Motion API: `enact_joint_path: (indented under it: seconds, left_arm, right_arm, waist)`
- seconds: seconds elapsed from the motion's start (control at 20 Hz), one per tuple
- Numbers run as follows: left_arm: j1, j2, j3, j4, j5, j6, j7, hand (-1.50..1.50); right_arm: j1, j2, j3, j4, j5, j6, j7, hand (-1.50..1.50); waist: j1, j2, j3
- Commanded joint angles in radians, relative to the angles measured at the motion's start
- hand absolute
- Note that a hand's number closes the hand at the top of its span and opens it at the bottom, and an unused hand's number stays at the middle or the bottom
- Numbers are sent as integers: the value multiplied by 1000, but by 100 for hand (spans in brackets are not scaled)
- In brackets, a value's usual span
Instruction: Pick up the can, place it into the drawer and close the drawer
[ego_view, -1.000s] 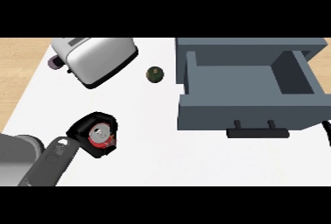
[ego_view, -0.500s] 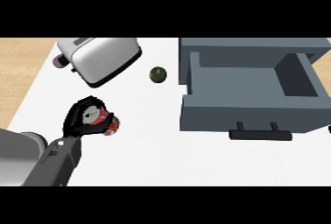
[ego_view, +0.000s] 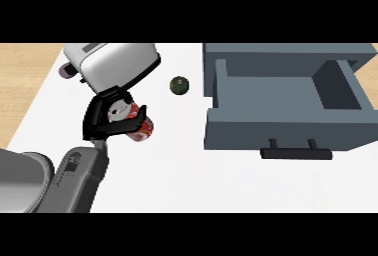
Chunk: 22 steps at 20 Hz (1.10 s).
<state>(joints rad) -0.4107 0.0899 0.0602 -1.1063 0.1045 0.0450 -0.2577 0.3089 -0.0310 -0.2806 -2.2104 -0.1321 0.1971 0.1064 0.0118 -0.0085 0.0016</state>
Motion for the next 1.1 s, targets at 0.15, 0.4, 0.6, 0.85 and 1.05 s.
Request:
enact_joint_path:
  seconds: [0.15,0.4,0.6,0.85,1.05]
  left_arm:
    - [-101,-70,-92,-234,-53,135,287,150]
    - [-190,-89,-198,-295,-89,230,439,150]
    - [-307,-89,-286,-277,-112,338,515,150]
    - [-527,-90,-239,-150,-114,370,560,150]
    - [-637,-90,-211,-52,-83,373,567,150]
  right_arm:
    - [10,-15,-34,-21,-48,25,22,-150]
    - [-32,15,25,2,36,-10,17,-150]
    - [61,30,1,17,9,28,-86,-150]
    - [23,24,19,-26,19,17,-3,-150]
    - [42,30,34,-78,18,-11,43,-150]
  waist:
    - [-16,4,-1]
    - [-16,7,-1]
    - [-27,7,-1]
    - [-29,9,-1]
    - [-32,8,-1]
